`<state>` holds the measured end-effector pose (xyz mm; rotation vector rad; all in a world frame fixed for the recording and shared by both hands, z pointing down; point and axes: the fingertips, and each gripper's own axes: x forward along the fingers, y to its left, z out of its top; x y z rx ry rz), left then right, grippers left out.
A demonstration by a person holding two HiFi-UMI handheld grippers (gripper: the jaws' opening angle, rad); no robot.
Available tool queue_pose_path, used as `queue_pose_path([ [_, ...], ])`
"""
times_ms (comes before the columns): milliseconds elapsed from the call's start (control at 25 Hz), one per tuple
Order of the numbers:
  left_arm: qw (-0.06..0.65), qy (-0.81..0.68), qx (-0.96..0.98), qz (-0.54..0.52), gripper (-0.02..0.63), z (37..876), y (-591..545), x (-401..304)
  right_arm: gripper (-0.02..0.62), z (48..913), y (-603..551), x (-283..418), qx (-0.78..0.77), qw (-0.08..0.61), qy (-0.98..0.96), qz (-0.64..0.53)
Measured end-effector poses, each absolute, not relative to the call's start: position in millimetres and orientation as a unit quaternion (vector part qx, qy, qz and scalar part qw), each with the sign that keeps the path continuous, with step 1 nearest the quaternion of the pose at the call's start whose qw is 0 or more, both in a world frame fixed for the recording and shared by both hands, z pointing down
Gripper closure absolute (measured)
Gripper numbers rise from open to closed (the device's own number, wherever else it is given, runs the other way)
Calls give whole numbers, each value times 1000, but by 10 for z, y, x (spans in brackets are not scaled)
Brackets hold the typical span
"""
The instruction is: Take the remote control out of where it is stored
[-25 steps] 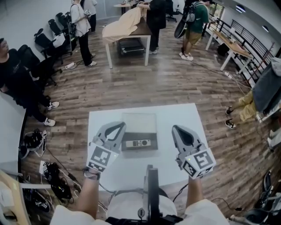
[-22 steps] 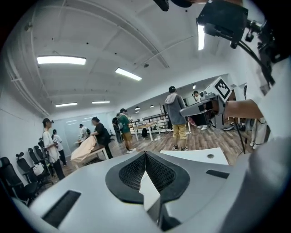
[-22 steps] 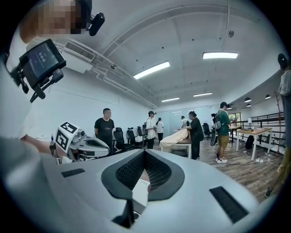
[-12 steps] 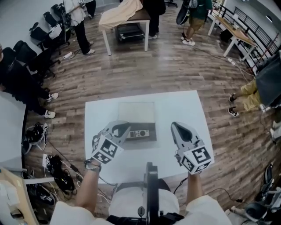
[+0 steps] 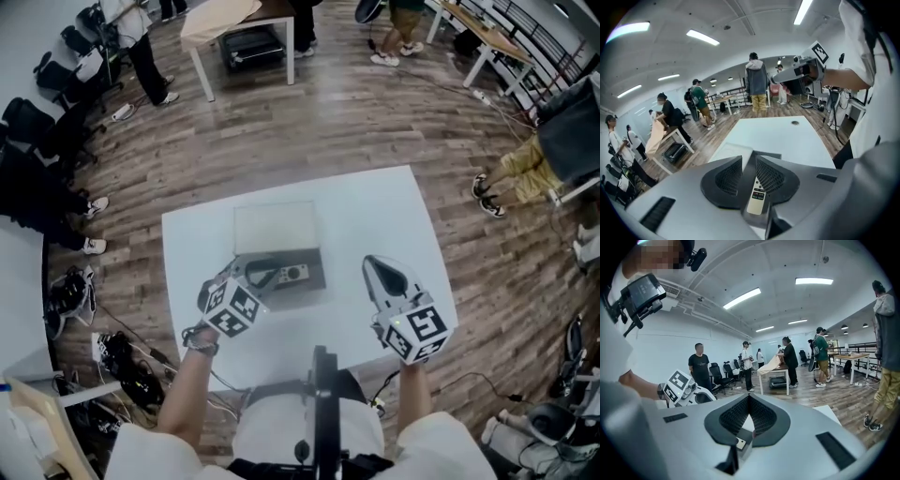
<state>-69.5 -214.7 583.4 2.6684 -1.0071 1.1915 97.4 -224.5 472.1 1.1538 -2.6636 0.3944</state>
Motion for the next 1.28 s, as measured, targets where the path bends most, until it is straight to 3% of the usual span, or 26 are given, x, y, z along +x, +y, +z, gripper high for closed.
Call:
queue_pose_path([
  [960,120,-169,823,529,460,7228,-2088,-545,597,5399,-2287,1170,412,158,-880,177],
  [1280,107,-130,794,584,439,7414,-2063,-547,597,5482,-2220,1138,404,170,-879,189],
])
